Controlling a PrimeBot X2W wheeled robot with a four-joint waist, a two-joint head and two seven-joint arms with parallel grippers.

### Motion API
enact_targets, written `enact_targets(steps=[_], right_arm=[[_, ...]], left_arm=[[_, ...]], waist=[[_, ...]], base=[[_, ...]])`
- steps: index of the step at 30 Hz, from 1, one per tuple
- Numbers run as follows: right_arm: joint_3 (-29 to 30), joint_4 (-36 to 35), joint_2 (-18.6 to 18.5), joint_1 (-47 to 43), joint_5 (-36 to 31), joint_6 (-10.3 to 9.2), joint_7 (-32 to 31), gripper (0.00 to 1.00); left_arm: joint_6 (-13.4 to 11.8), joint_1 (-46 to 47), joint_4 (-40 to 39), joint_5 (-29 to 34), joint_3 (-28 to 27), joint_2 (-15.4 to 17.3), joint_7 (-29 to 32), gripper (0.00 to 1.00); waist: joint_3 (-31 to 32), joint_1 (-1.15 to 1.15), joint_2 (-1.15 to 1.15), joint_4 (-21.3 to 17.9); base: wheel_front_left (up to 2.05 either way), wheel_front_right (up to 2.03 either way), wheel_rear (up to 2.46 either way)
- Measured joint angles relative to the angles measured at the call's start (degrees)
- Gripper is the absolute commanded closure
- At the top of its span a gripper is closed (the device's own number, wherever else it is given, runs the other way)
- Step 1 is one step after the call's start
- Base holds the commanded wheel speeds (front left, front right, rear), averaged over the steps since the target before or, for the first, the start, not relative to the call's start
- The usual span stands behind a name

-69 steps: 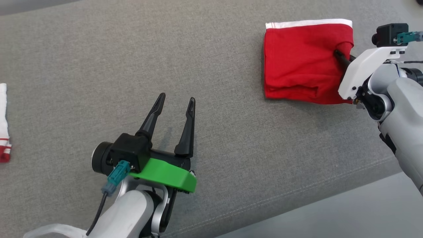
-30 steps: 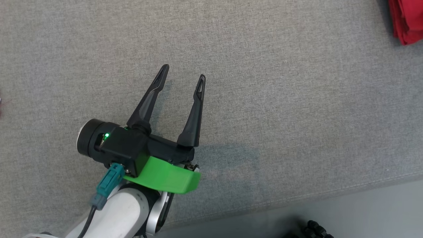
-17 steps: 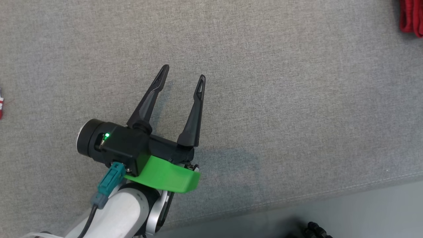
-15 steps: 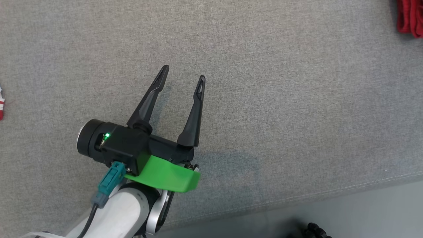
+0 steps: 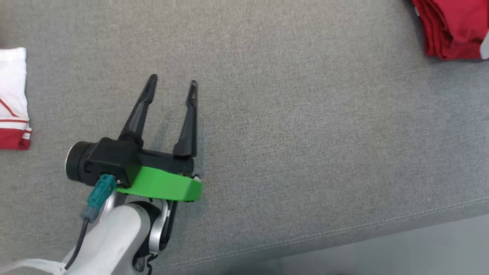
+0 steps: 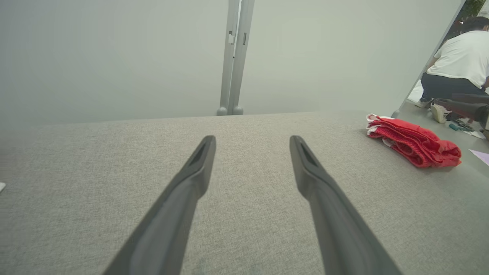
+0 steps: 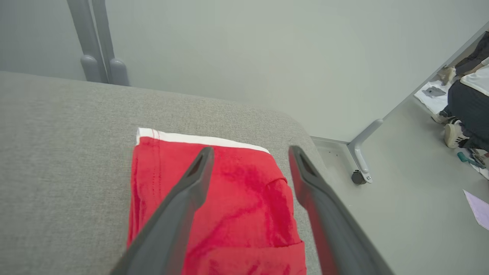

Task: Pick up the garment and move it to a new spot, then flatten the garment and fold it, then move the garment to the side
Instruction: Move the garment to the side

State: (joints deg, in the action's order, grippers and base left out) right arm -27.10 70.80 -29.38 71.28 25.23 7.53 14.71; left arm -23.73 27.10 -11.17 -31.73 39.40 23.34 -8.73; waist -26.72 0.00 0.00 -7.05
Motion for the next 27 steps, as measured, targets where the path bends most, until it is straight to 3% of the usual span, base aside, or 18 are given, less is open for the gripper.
enact_targets(steps=[8, 14, 27], right_arm=[[3.64, -12.88, 2.88, -9.23, 0.78, 0.00, 0.35, 0.00], [9.10, -23.60, 7.60, -20.52, -0.23, 0.00, 0.35, 0.00], [20.76, -42.35, 17.37, -42.35, -7.56, 0.00, -0.79, 0.00]], left_arm=[[2.19, -3.37, 8.57, -4.81, -5.10, -0.26, -4.57, 0.00], [4.13, -8.10, 13.61, -6.53, -9.11, -0.56, -6.01, 0.00], [8.29, -20.03, 15.37, -3.44, -18.28, -0.94, -6.24, 0.00]], waist=[[7.18, 0.00, 0.00, 0.69], [13.19, 0.00, 0.00, 1.52], [23.37, 0.01, 0.00, 3.72]], base=[[0.00, 0.00, 0.00], [0.00, 0.00, 0.00], [0.00, 0.00, 0.00]])
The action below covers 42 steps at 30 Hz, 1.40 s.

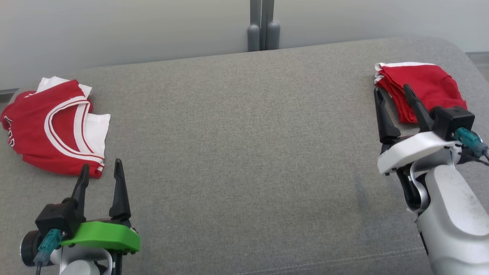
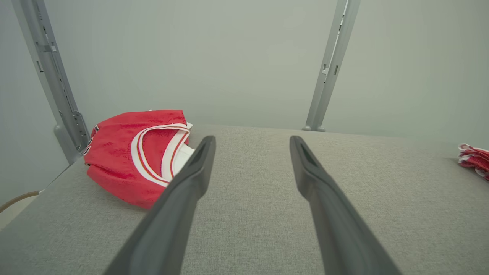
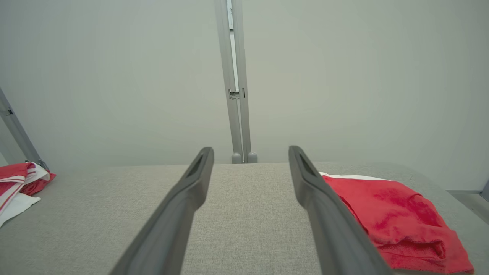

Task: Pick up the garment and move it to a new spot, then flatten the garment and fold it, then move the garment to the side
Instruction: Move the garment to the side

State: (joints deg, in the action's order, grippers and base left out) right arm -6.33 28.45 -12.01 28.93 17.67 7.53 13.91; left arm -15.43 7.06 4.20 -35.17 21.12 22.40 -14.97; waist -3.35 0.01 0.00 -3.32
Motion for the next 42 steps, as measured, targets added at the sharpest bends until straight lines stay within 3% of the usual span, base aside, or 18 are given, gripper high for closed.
enact_targets(steps=[6, 15, 24, 42], right_arm=[[5.20, -12.33, 6.86, -11.38, -5.04, -0.01, -3.78, 0.00], [6.48, -23.07, 9.09, -21.48, -7.39, -0.02, -7.62, 0.00], [4.61, -25.13, 9.16, -26.34, -4.17, -0.02, -7.79, 0.00], [3.26, -25.71, 9.17, -27.86, -3.26, -0.02, -7.80, 0.00]], left_arm=[[1.36, -4.35, 0.07, 1.87, -1.86, -0.22, 0.00, 0.00], [1.65, -9.17, -0.22, 2.25, -3.55, -2.02, 0.00, 0.00], [1.82, -10.72, 0.03, 3.35, -3.92, -2.75, -0.01, 0.00], [2.07, -10.79, 0.74, 4.74, -2.55, -3.24, 0.00, 0.00]], waist=[[2.35, 0.00, 0.00, 0.90], [3.86, 0.00, 0.00, 1.62], [4.38, 0.00, 0.00, 2.06], [4.59, 0.00, 0.00, 2.14]], base=[[0.00, 0.00, 0.00], [0.00, 0.00, 0.00], [0.00, 0.00, 0.00], [0.00, 0.00, 0.00]])
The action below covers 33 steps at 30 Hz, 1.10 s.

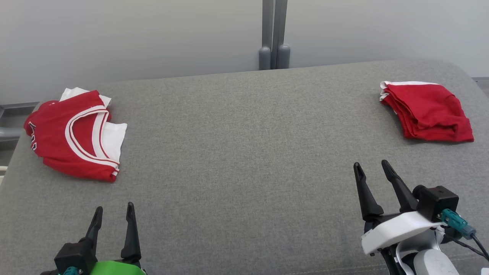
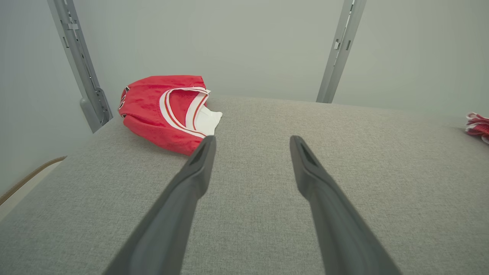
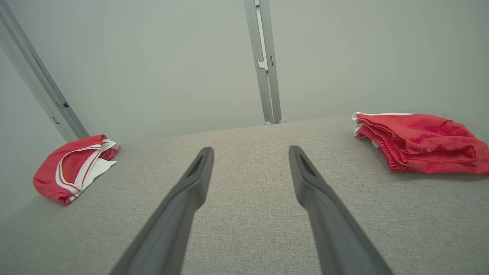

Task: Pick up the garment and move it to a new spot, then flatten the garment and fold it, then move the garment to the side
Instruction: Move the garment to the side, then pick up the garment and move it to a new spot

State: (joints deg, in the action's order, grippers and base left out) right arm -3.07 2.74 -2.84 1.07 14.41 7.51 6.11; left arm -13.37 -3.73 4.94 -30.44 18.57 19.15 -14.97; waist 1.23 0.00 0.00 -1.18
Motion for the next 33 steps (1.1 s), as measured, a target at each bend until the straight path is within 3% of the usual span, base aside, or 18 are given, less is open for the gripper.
enact_targets(steps=[20, 33], right_arm=[[0.23, 0.23, 0.00, -1.01, -0.04, 0.00, -0.14, 0.00], [0.42, 0.22, 0.01, -2.32, 0.16, 0.00, -0.11, 0.00]], left_arm=[[-0.09, 0.12, -0.88, 0.22, 0.87, 0.33, 0.35, 0.00], [-0.33, 0.60, -2.40, 0.43, 1.30, 1.43, 1.09, 0.00]], waist=[[0.70, 0.00, 0.00, 1.44], [1.04, 0.00, 0.00, 8.62]], base=[[0.00, 0.00, 0.00], [0.00, 0.00, 0.00]])
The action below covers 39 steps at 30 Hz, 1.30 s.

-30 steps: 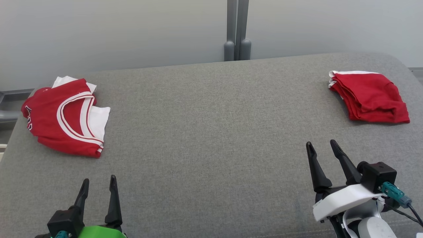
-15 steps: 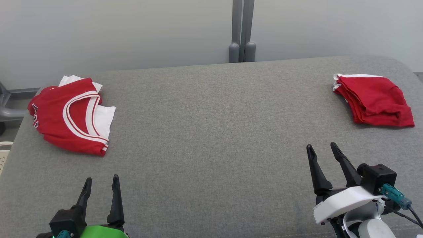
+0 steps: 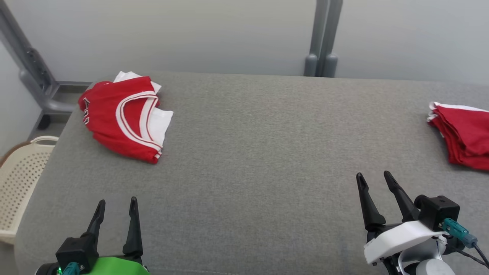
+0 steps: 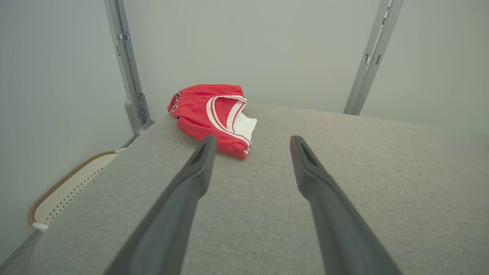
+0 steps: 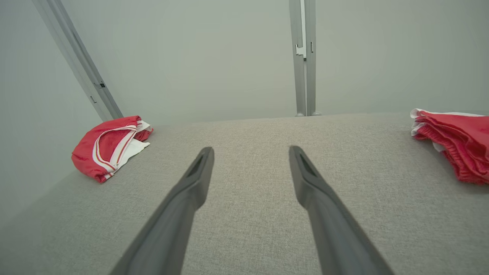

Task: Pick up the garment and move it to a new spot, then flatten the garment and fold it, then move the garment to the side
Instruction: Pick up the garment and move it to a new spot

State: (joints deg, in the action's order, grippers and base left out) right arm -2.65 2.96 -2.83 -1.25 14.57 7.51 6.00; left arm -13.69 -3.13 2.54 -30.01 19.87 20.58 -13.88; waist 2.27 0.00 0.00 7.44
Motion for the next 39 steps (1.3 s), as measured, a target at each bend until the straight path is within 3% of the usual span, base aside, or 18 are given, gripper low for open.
enact_targets(steps=[23, 39], right_arm=[[-0.52, 1.91, 0.05, 1.39, 1.69, 0.00, 1.72, 0.00], [-0.23, 2.82, 0.04, 2.11, 1.66, 0.00, 2.00, 0.00]], left_arm=[[-2.01, -0.03, -4.49, 0.96, -0.34, 2.11, 1.68, 0.00], [-1.86, 0.08, -4.94, 0.83, 0.94, 2.07, 2.76, 0.00]], waist=[[-0.44, 0.00, 0.00, 21.08], [-0.50, 0.00, 0.00, 21.43]], base=[[0.00, 0.00, 0.00], [0.00, 0.00, 0.00]])
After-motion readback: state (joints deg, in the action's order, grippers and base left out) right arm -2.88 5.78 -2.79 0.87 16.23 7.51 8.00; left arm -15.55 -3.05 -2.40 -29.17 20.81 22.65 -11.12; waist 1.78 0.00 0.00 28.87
